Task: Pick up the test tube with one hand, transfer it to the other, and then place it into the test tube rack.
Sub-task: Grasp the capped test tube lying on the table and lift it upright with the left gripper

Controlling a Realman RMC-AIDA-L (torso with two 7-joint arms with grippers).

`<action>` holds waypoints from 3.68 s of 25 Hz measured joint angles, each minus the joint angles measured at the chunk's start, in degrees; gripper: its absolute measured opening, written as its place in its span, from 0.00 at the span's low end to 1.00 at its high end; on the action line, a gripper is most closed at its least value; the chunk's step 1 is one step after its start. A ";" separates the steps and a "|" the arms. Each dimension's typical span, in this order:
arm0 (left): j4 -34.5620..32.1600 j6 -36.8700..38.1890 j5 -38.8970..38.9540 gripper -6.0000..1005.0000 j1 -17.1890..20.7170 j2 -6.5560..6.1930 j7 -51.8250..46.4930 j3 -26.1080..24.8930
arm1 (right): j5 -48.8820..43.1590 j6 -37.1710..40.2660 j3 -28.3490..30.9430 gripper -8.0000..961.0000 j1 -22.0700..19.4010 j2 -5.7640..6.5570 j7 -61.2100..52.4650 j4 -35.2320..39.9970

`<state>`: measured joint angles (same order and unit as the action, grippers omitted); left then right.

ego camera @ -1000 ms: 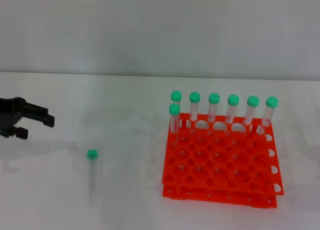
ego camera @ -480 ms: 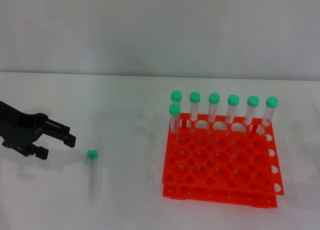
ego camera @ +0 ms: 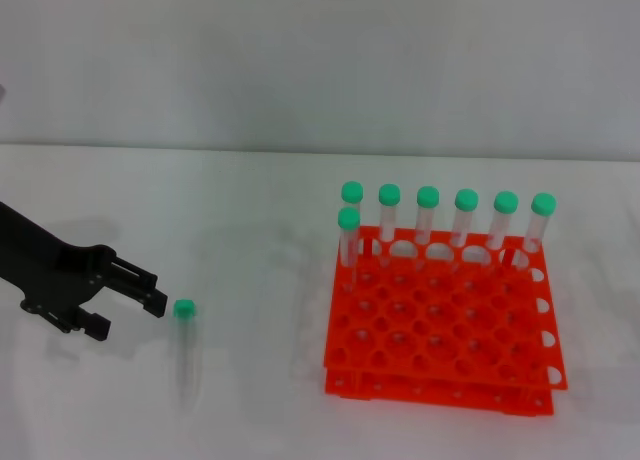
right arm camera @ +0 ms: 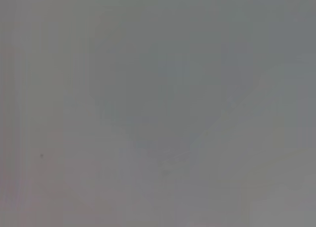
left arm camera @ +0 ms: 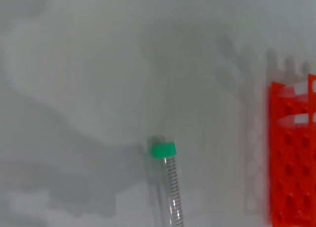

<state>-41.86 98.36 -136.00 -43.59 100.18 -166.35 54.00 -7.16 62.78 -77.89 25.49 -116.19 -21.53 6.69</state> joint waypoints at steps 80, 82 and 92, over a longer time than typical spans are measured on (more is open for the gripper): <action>14.71 -14.08 -7.52 0.44 -6.17 5.87 -2.60 7.97 | -0.31 2.60 -1.73 0.89 1.14 0.00 3.83 -0.08; 14.71 -14.08 -7.52 0.44 -6.24 5.89 -2.60 7.97 | -0.31 2.60 -1.73 0.89 1.14 0.00 3.82 -0.06; 15.27 -16.30 -7.45 0.34 -5.70 6.37 -1.71 7.85 | -0.31 2.61 -1.73 0.89 1.22 0.00 3.61 -0.18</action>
<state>-26.59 82.07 -143.45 -49.29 106.55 -168.06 61.85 -7.47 65.39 -79.63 26.72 -116.19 -17.92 6.51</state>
